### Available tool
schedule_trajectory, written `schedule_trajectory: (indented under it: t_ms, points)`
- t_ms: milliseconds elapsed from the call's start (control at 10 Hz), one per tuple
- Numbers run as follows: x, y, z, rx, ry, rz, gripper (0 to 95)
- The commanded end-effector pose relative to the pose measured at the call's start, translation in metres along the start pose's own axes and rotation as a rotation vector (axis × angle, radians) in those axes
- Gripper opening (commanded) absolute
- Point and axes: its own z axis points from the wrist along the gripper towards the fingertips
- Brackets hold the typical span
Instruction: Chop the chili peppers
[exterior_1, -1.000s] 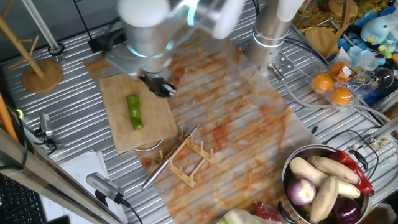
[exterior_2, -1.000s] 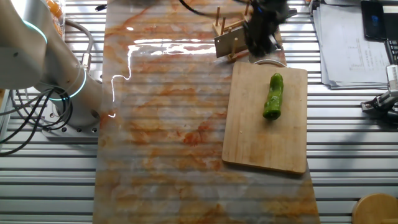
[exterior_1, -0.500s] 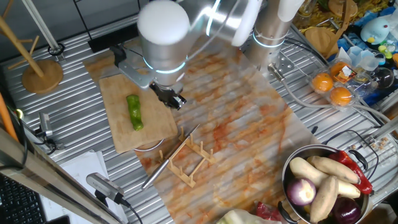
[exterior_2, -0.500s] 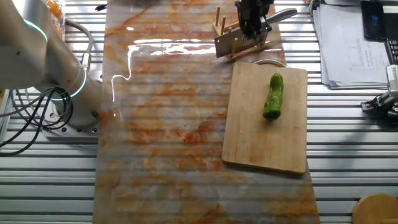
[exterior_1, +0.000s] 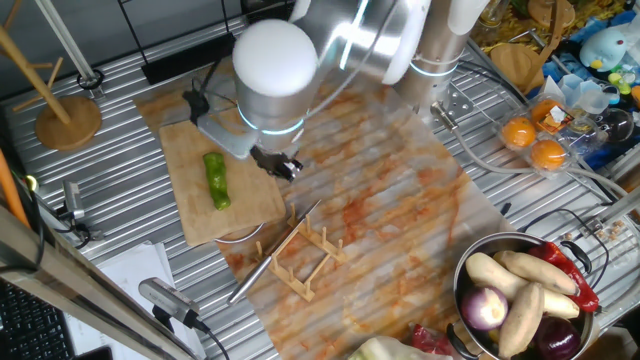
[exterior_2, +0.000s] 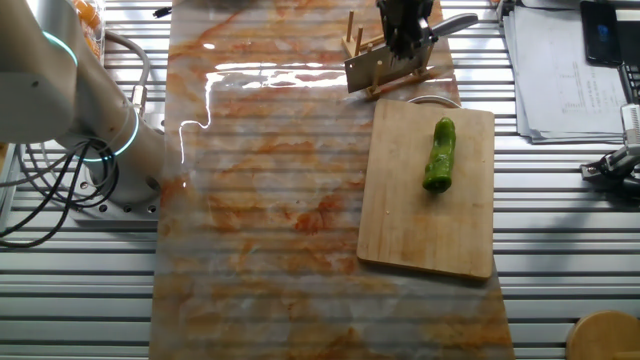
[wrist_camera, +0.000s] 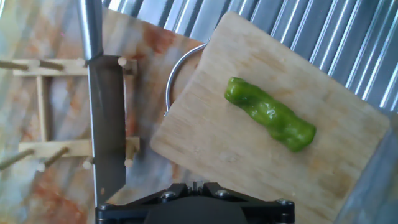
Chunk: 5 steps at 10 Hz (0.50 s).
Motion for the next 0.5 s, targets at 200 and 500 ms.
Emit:
schedule_trajectory:
  t_ms: [200, 500]
  points:
    - [-0.039, 0.050, 0.000, -0.031, -0.031, 0.099, 0.0]
    - [-0.053, 0.072, 0.002, -0.029, -0.030, 0.135, 0.0]
